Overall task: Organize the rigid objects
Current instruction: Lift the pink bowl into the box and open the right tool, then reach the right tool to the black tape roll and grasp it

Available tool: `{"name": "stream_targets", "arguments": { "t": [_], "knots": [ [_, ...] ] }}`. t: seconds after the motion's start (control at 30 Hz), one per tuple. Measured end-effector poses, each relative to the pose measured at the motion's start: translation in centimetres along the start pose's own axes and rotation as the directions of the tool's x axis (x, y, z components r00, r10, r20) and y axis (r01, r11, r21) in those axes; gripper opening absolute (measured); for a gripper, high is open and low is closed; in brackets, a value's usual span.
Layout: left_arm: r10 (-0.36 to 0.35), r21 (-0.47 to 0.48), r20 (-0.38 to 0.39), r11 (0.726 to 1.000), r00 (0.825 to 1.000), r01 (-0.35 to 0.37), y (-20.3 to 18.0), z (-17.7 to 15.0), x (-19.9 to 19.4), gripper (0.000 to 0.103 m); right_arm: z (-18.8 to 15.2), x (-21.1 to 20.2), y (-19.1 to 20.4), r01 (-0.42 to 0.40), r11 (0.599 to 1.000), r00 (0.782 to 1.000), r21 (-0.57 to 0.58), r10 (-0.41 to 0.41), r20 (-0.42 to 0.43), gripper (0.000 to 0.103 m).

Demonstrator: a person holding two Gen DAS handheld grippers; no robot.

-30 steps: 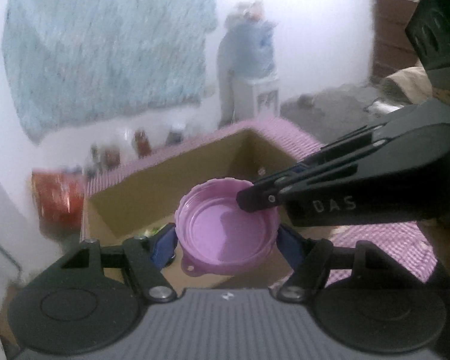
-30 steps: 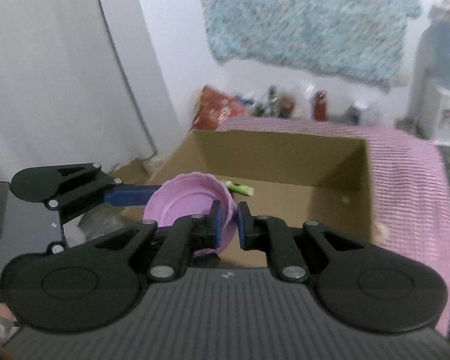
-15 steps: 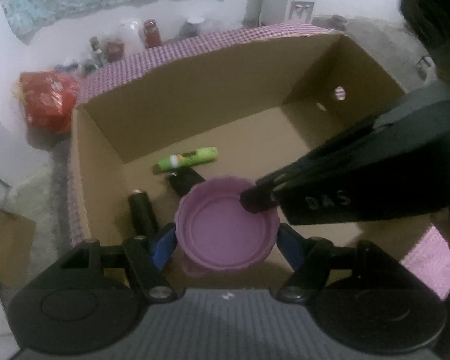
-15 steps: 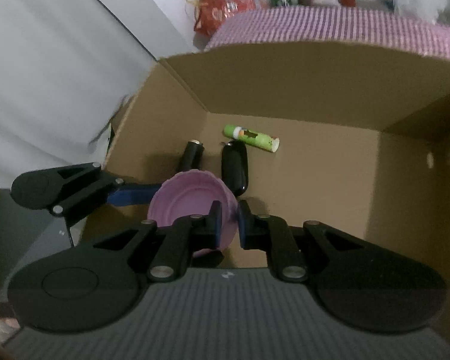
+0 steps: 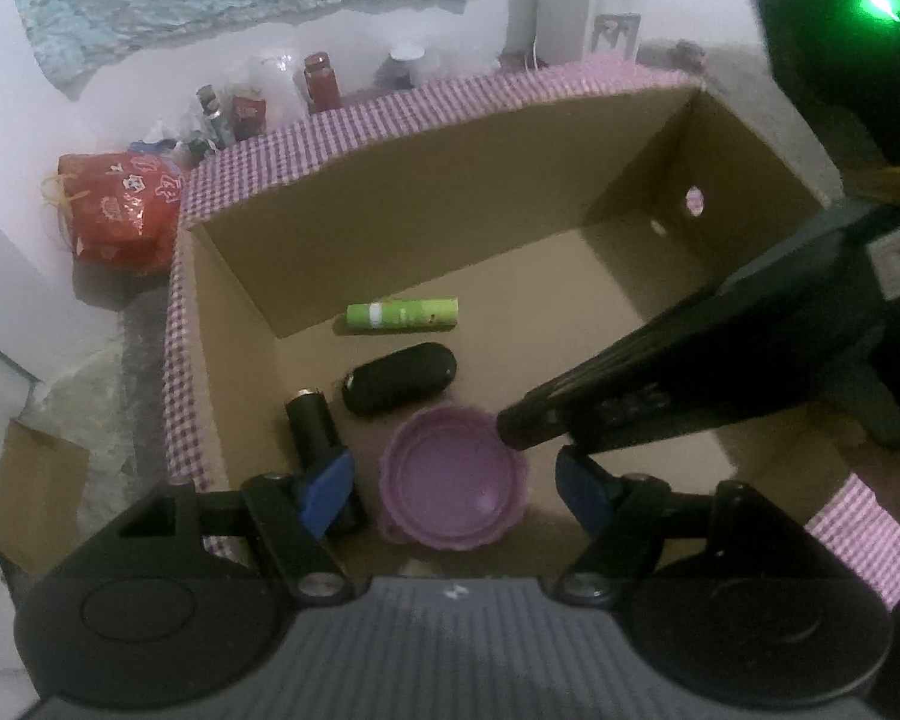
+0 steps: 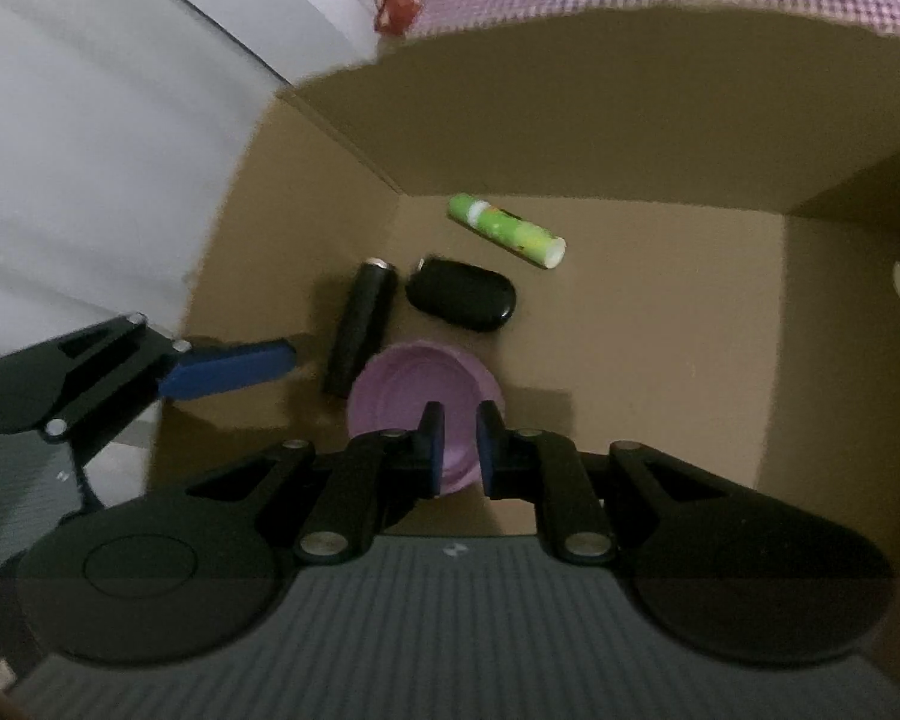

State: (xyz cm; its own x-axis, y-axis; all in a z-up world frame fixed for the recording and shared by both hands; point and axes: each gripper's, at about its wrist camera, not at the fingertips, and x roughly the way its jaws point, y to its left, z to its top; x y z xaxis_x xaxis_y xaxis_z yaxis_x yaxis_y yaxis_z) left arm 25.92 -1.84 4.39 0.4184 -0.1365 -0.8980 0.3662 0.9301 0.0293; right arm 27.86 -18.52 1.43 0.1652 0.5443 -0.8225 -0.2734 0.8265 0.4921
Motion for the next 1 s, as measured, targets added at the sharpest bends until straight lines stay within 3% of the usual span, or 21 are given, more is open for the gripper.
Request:
{"name": "stream_targets", "arguments": {
  "t": [0.17,0.3,0.5,0.63,0.8,1.0],
  "knots": [
    [-0.025,-0.019,0.092,0.999,0.995,0.027,-0.2,-0.6,-4.0,0.076,-1.7,-5.0,0.3,-0.051,0.999,0.994,0.007,0.05,0.098,0.012],
    [-0.051,-0.016,0.191,0.998,0.98,0.055,-0.7,-2.4,-8.4,0.079,-4.8,-10.1,0.5,-0.11,0.994,0.974,0.005,0.106,0.201,0.014],
    [-0.085,-0.006,0.303,0.996,0.949,0.092,-1.9,-6.7,-13.3,0.084,-12.5,-18.1,0.4,-0.177,0.984,0.902,-0.027,0.174,0.396,0.02],
    [-0.093,0.009,0.326,0.995,0.941,0.095,-3.7,-10.2,-13.5,0.085,-18.5,-20.0,-0.2,-0.155,0.987,0.868,-0.038,0.154,0.472,0.024],
    [-0.068,0.053,0.289,0.997,0.955,0.055,-7.1,-14.0,-10.3,0.085,-23.6,-15.8,-1.2,-0.071,0.997,0.884,0.029,0.05,0.464,0.026],
    [-0.106,0.094,0.198,0.992,0.974,0.089,-10.1,-16.5,-4.9,0.085,-25.8,-9.3,-2.0,0.016,0.993,0.921,0.115,-0.059,0.386,0.027]
  ]
}}
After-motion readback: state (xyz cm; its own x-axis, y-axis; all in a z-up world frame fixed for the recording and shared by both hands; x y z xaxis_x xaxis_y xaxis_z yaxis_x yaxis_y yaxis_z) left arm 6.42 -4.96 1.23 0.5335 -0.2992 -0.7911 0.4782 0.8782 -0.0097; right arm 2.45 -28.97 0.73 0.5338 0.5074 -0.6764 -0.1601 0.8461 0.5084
